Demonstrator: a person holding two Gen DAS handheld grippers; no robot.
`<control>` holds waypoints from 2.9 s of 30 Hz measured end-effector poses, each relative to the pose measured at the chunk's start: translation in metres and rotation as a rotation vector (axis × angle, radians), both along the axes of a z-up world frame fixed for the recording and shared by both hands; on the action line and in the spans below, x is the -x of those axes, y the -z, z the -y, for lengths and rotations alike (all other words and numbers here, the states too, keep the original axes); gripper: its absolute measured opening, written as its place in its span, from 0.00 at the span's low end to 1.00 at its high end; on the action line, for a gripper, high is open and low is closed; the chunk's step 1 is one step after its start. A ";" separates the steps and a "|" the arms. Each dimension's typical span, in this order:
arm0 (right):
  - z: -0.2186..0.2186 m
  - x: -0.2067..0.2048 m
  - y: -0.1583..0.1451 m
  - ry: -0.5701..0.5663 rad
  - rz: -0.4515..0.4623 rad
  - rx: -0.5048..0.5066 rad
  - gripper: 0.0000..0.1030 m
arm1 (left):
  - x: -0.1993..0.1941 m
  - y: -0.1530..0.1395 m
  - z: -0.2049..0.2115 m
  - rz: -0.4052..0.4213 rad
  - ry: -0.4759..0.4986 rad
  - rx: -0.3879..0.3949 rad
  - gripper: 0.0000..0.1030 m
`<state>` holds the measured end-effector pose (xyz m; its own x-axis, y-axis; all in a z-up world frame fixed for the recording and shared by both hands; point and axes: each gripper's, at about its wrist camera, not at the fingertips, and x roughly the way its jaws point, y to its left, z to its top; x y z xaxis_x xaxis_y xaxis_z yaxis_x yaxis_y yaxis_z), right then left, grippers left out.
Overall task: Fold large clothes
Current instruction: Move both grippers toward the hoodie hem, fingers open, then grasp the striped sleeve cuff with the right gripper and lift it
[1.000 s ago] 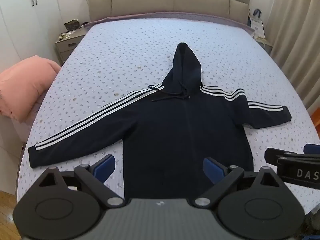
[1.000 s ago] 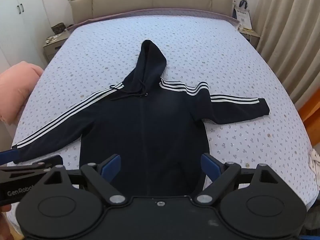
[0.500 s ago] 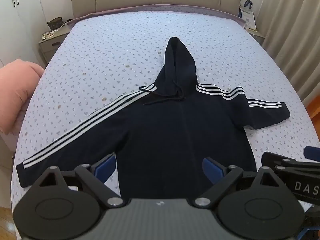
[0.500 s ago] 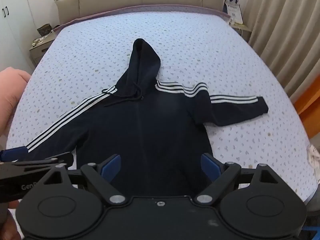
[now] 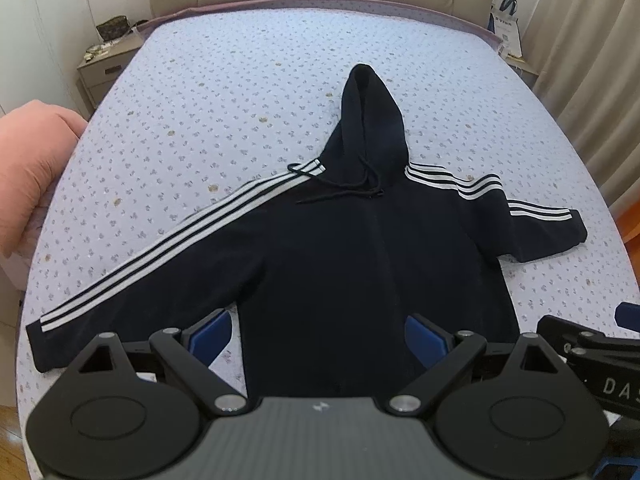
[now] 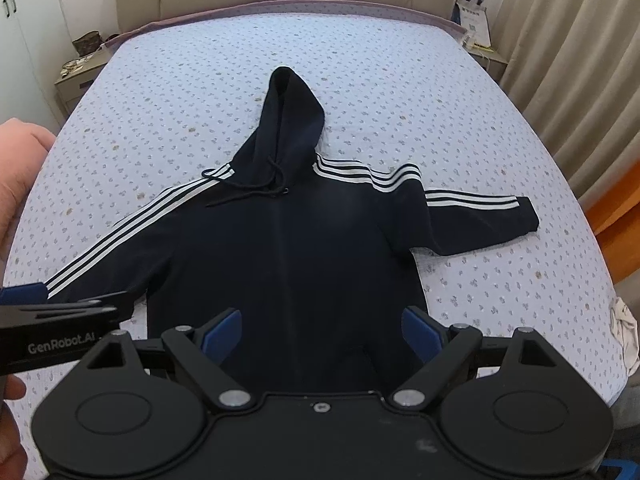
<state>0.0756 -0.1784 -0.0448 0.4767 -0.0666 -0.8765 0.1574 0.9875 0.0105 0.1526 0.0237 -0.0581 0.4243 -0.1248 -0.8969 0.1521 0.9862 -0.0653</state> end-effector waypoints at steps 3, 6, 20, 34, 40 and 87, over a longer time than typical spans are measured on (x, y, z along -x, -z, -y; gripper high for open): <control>0.001 0.005 0.000 0.009 -0.003 0.010 0.99 | -0.004 0.004 0.004 -0.017 0.017 0.001 0.93; 0.003 0.009 0.000 0.025 -0.007 0.002 0.99 | -0.004 0.004 0.013 -0.009 0.043 -0.007 0.93; -0.001 0.014 0.008 0.018 -0.032 -0.018 0.99 | 0.010 0.014 0.011 -0.031 0.048 -0.034 0.92; 0.010 0.023 0.014 0.050 -0.066 -0.046 0.99 | 0.017 0.020 0.007 -0.052 0.017 -0.046 0.92; 0.016 0.025 0.017 0.037 -0.068 -0.055 0.99 | 0.024 0.020 0.011 -0.051 0.008 -0.061 0.91; 0.422 -0.121 0.247 0.311 0.288 -0.073 0.97 | -0.040 0.181 0.249 0.121 -0.121 -0.017 0.83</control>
<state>0.1962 -0.6002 -0.2922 0.6697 -0.1889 -0.7182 0.4282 0.8884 0.1657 0.1922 -0.2255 -0.2396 0.5406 -0.0513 -0.8397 0.0381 0.9986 -0.0365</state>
